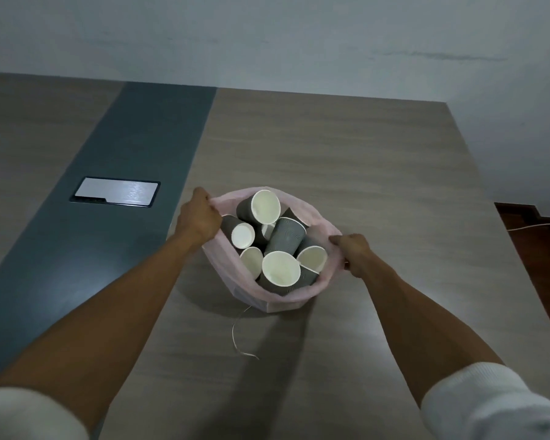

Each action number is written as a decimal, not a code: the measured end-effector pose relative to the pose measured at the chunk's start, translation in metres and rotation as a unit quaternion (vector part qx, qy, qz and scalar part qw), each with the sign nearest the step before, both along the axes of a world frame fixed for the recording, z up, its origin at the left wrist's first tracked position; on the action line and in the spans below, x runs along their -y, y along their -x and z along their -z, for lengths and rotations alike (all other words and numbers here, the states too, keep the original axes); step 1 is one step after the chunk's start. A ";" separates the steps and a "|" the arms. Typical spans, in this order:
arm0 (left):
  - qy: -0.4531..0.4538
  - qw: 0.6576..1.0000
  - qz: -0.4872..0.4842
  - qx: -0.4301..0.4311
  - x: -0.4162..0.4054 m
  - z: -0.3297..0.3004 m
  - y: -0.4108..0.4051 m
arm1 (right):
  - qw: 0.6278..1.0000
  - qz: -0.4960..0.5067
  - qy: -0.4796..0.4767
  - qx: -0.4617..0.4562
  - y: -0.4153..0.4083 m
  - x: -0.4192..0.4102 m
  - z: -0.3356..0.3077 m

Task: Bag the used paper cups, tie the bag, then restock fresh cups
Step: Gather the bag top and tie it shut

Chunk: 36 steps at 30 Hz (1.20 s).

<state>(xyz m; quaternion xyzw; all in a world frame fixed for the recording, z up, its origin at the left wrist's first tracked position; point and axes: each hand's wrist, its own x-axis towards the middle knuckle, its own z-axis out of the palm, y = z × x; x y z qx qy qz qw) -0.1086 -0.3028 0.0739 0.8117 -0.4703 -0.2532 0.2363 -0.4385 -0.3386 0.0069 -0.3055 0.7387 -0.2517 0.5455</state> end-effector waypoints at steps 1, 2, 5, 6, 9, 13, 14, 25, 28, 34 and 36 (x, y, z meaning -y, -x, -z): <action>-0.007 1.000 -0.009 -0.011 0.001 -0.004 -0.001 | 1.000 -0.009 0.024 -0.005 0.003 0.002 -0.009; -0.008 0.999 -0.019 -0.027 0.001 -0.012 0.001 | 0.999 -0.016 0.048 -0.004 0.007 0.004 -0.019; 0.004 0.991 -0.054 -0.124 0.004 -0.047 0.009 | 0.995 -0.027 0.089 0.021 0.017 0.015 -0.057; -0.001 0.984 -0.065 -0.163 0.005 -0.060 0.011 | 0.994 -0.027 0.103 0.027 0.021 0.019 -0.070; -0.036 0.964 -0.086 -0.249 0.007 -0.089 0.010 | 0.982 -0.037 0.181 -0.029 0.039 0.027 -0.105; -0.040 0.993 -0.046 -0.101 0.002 -0.115 0.010 | 0.936 0.042 0.292 -0.192 0.071 0.034 -0.151; -0.025 0.998 -0.028 -0.047 0.001 -0.120 0.010 | 0.927 0.083 0.308 -0.197 0.078 0.034 -0.162; 0.022 0.952 0.013 -0.306 -0.006 -0.142 0.034 | 0.921 0.127 0.337 -0.145 0.124 0.013 -0.205; 0.044 0.970 -0.001 -0.238 -0.007 -0.138 0.029 | 0.932 0.074 0.314 -0.164 0.125 0.005 -0.200; 0.037 0.978 -0.010 -0.204 -0.005 -0.142 0.013 | 0.935 0.078 0.302 -0.167 0.127 0.006 -0.206; -0.018 0.987 0.010 -0.162 -0.009 -0.142 0.006 | 0.940 0.024 0.281 -0.192 0.130 0.003 -0.206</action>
